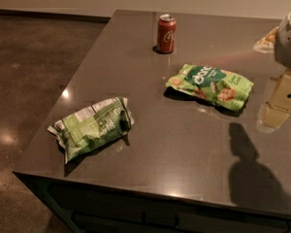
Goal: Move green jalapeno chip bag near coke can
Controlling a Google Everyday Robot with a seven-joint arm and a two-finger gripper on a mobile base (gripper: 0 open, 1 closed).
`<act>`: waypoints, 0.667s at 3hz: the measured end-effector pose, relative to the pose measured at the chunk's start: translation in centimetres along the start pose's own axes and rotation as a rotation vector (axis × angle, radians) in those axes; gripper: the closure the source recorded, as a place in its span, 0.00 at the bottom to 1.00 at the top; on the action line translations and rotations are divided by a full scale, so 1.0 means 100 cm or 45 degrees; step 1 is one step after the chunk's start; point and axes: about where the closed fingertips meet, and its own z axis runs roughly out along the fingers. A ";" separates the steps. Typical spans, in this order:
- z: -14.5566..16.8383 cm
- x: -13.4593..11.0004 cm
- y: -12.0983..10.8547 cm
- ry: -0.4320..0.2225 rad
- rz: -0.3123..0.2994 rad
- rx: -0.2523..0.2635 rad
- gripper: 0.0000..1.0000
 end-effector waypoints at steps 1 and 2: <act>0.000 0.000 0.000 0.000 0.000 0.000 0.00; 0.003 -0.010 -0.001 -0.025 -0.021 -0.002 0.00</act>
Offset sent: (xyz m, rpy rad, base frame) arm 0.0101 0.0211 -0.0069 0.0322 0.0087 0.0511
